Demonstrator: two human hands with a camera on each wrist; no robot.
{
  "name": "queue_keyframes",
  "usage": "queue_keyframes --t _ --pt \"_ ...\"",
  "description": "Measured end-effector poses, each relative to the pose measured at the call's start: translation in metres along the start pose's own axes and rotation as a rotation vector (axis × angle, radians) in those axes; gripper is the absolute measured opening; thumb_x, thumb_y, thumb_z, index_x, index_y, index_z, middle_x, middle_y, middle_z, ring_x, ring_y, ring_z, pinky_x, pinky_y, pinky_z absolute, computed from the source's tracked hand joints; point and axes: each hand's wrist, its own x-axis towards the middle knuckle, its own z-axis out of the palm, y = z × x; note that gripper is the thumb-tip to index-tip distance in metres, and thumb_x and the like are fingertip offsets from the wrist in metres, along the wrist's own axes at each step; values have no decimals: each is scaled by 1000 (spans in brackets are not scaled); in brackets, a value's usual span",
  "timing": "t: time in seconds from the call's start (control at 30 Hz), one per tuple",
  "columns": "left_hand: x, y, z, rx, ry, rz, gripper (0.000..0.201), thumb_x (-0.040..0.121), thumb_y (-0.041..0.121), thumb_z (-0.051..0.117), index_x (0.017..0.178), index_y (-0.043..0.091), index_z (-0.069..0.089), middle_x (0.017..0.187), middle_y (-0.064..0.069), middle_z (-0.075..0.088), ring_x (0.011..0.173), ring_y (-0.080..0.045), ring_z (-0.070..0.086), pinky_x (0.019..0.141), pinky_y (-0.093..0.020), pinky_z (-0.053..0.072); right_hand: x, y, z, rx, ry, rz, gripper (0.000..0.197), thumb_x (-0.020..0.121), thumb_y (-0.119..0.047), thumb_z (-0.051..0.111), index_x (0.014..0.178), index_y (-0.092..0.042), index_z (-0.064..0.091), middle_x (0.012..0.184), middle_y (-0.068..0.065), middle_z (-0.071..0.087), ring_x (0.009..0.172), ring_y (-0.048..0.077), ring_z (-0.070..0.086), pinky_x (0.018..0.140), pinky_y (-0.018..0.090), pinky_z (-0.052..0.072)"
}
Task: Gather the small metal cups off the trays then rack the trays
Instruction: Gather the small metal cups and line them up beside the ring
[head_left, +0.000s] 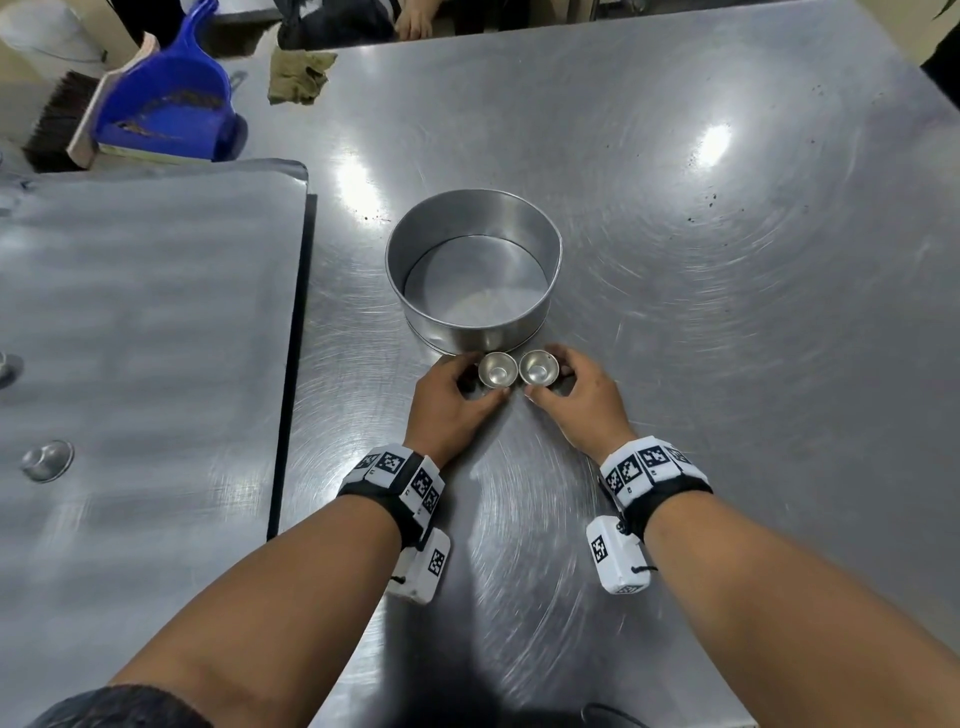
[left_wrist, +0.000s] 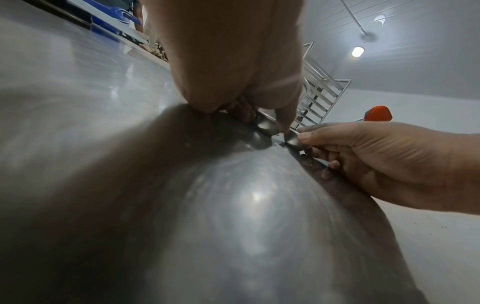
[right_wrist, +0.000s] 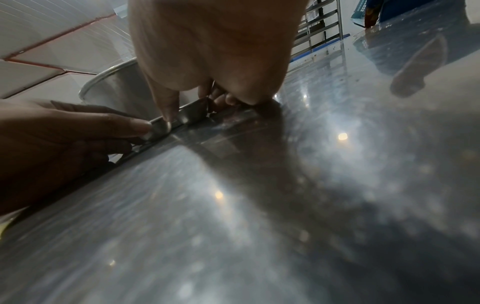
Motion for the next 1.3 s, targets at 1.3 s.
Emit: queue_keyframes --t 1.3 --pt "-217 -175 -443 285 581 -519 38 87 32 71 121 19 62 116 -5 61 102 -22 63 87 -33 49 -96 -290 379 -115 -491 -399 18 88 -37 67 100 -24 68 99 -6 67 80 9 63 76 27 49"
